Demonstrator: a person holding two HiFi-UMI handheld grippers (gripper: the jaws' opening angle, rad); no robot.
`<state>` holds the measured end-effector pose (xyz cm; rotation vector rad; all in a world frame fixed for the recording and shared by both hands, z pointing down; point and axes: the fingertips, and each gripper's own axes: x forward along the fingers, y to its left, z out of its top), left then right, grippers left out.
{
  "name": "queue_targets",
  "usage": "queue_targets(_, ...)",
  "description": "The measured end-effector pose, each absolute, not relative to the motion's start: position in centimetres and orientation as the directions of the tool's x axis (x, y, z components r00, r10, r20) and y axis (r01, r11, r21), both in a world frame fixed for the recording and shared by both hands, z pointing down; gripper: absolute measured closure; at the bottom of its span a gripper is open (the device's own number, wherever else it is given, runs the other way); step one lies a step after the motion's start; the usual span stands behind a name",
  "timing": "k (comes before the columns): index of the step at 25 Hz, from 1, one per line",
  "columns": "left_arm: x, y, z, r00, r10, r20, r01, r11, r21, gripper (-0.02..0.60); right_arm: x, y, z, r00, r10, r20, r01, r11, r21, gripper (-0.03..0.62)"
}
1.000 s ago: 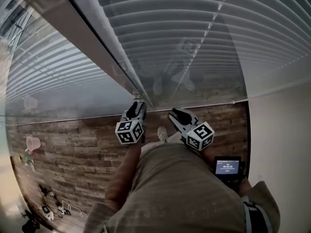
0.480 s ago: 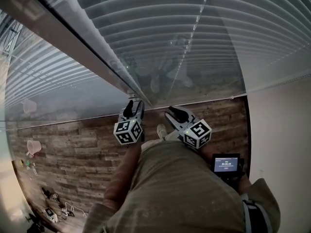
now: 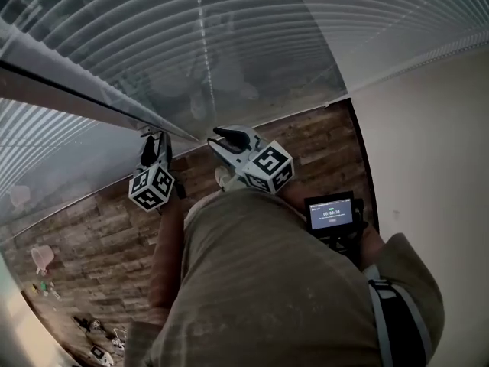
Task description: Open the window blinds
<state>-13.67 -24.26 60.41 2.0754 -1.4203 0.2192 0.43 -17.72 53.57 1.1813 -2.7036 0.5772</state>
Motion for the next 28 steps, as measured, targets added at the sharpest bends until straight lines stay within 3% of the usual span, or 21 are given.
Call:
queue_targets(10, -13.3, -24.0, 61.1, 0.427, -0.787, 0.445, -0.875, -0.236, 0.422, 0.437, 1.4, -18.0, 53.0, -0.662, -0.705, 0.257, -0.749, 0.606, -0.267, 0.49)
queue_targets(16, -13.4, -23.7, 61.7, 0.474, -0.791, 0.387, -0.801, -0.205, 0.562, 0.446, 1.7, -17.5, 53.7, -0.66, -0.713, 0.238, -0.75, 0.604, -0.271, 0.494)
queue_targets(19, -13.3, -23.5, 62.1, 0.511, -0.789, 0.343, -0.727, -0.183, 0.662, 0.446, 2.0, -17.1, 54.4, -0.657, -0.711, 0.249, -0.752, 0.598, -0.277, 0.496)
queue_targets(23, -13.1, -23.6, 61.8, 0.578, -0.78, 0.239, -0.534, -0.141, 0.833, 0.446, 1.9, -17.0, 54.6, -0.661, -0.708, 0.25, -0.749, 0.601, -0.281, 0.496)
queue_targets(28, -13.0, -23.5, 61.3, 0.597, -0.787, 0.155, -0.369, -0.097, 0.924, 0.446, 1.7, -17.0, 54.2, -0.664, -0.705, 0.252, -0.747, 0.603, -0.281, 0.497)
